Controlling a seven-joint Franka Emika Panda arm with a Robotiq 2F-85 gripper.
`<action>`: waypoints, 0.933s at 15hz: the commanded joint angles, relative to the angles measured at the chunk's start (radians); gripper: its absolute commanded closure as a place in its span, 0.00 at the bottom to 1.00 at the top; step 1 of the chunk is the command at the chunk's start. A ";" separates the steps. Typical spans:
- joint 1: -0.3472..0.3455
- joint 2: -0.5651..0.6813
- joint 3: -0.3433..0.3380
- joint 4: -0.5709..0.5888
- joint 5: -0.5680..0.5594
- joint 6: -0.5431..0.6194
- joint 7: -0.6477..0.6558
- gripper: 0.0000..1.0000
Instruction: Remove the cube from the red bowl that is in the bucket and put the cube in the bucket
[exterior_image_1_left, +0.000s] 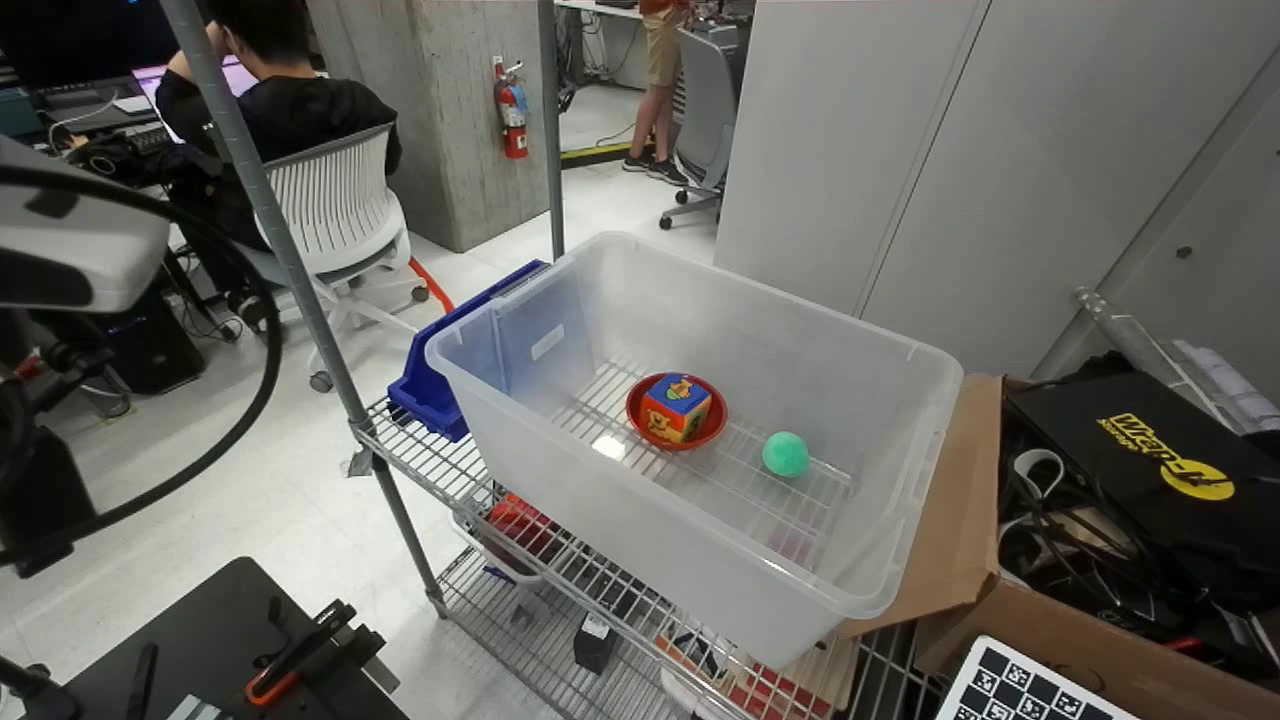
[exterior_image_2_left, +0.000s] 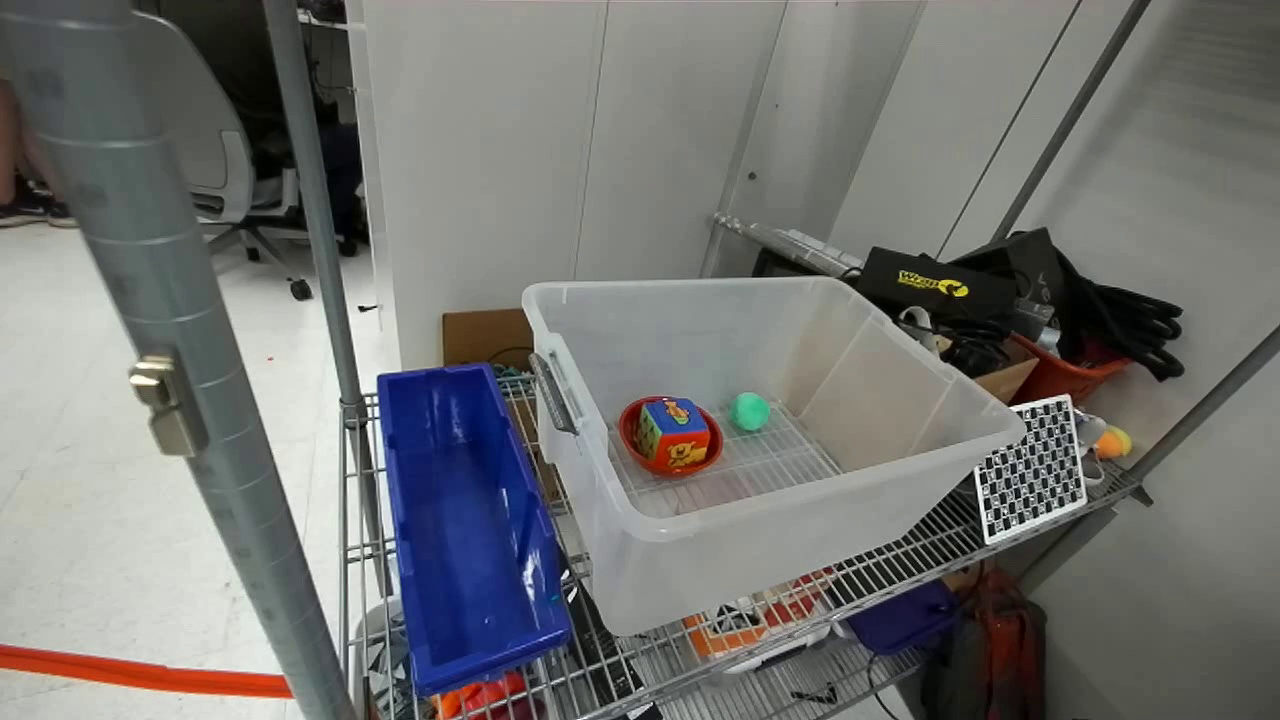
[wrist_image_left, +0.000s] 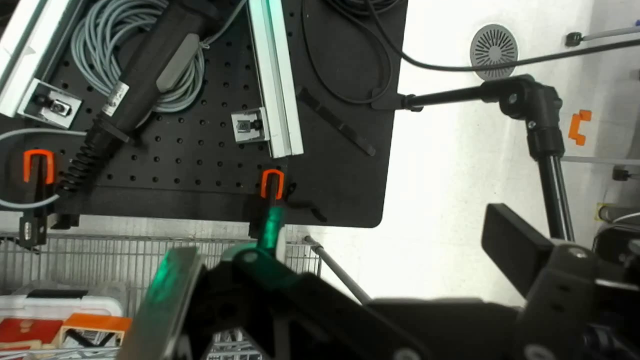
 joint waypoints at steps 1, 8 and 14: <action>-0.024 0.150 0.004 0.092 0.026 0.118 -0.053 0.00; -0.082 0.459 -0.004 0.374 0.001 0.442 -0.030 0.00; -0.142 0.747 -0.028 0.618 0.062 0.645 0.028 0.00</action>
